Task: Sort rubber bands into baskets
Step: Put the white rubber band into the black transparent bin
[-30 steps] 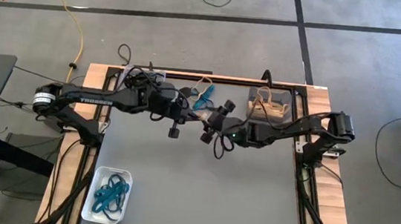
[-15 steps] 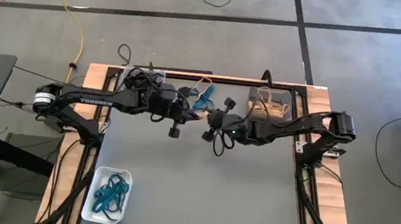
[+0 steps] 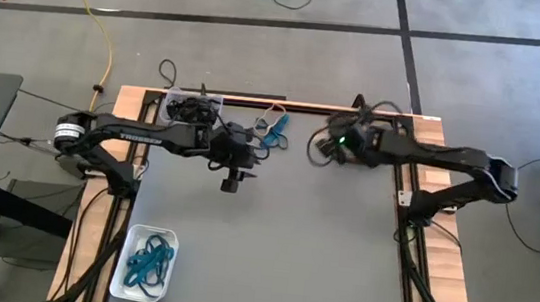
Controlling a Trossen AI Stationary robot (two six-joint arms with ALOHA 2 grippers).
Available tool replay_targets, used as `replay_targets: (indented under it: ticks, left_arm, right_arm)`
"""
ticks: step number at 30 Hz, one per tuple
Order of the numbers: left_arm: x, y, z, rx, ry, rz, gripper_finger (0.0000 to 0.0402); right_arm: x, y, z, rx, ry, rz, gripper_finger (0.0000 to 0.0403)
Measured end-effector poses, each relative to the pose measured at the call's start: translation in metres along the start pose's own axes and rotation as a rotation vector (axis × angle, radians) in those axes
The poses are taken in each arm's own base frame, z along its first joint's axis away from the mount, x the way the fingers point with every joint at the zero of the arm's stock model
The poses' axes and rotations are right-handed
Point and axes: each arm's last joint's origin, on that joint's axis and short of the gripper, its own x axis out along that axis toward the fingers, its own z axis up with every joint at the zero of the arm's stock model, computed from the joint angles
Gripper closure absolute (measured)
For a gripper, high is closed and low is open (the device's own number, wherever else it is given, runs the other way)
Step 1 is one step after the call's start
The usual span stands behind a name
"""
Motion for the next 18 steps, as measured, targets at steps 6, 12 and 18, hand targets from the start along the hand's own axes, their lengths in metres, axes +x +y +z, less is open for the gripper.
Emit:
replay_targets:
  ticks: [6,12,18]
  left_arm:
    - [0.032,-0.003,-0.015,-0.025,0.083,-0.072,0.0223]
    - [0.058,-0.011,-0.027,-0.034,0.150,-0.117,0.0223]
    - [0.067,-0.017,-0.030,-0.023,0.163,-0.134,0.0223]
  right_arm:
    - [0.004,-0.052,-0.015,0.091,0.196,-0.089,0.0380]
    - [0.019,-0.076,-0.031,0.112,0.366,-0.159,0.0380]
    - [0.049,-0.077,-0.043,0.096,0.506,-0.149,0.0377]
